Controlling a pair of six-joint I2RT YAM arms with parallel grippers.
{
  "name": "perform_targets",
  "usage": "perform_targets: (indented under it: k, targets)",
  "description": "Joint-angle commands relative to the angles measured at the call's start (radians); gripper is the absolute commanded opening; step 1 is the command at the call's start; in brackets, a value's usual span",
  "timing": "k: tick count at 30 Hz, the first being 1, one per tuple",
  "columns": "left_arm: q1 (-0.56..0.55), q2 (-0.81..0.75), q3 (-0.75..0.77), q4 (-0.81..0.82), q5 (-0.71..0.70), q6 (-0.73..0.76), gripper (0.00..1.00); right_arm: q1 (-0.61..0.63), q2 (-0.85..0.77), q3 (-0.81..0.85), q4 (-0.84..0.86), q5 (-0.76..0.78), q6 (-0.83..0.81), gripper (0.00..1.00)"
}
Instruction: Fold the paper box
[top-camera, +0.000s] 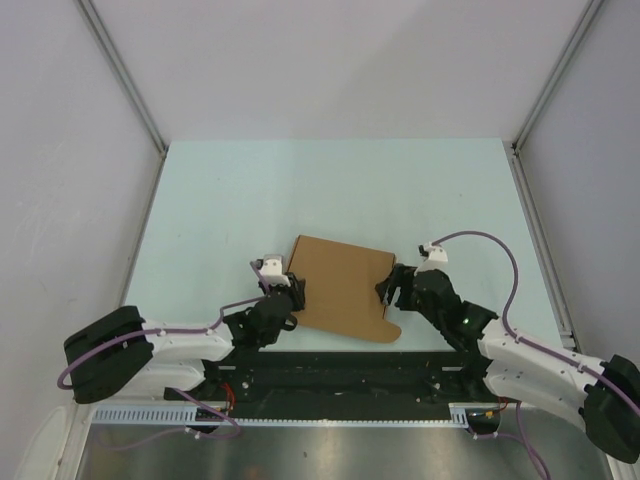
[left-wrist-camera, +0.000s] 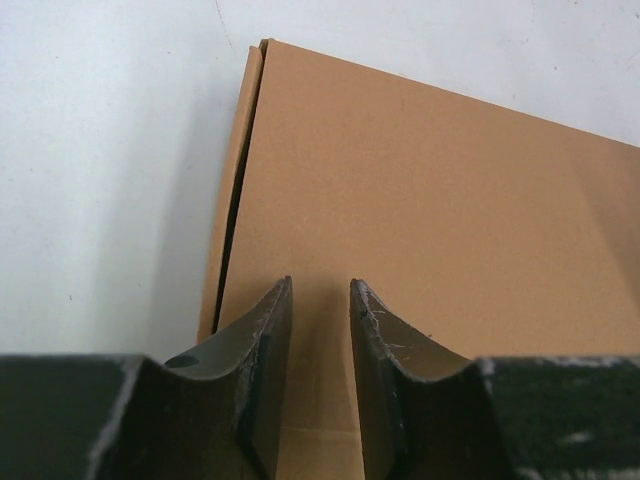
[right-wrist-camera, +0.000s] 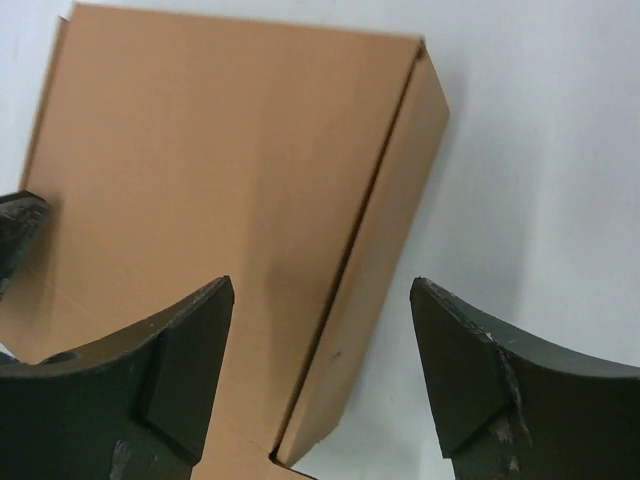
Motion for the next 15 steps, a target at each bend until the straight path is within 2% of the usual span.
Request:
perform_targets:
  k: [1, 4, 6, 11, 15]
  targets:
    - [0.004, 0.008, 0.003, -0.073, 0.029, -0.038, 0.35, -0.022, 0.04, -0.022, 0.066, -0.102, 0.098, 0.77]
    - [0.004, 0.008, 0.003, -0.074, 0.034, -0.038, 0.36, -0.021, 0.091, -0.048, 0.121, -0.13, 0.11, 0.74]
    - [0.005, 0.006, -0.002, -0.074, 0.038, -0.043, 0.36, -0.022, 0.109, -0.077, 0.19, -0.143, 0.118, 0.64]
    - [0.005, -0.018, -0.01, -0.084, 0.029, -0.046, 0.36, -0.022, 0.16, -0.093, 0.243, -0.154, 0.124, 0.4]
    - [0.005, -0.052, -0.002, -0.111, 0.006, -0.038, 0.39, -0.024, 0.145, -0.109, 0.232, -0.147, 0.123, 0.36]
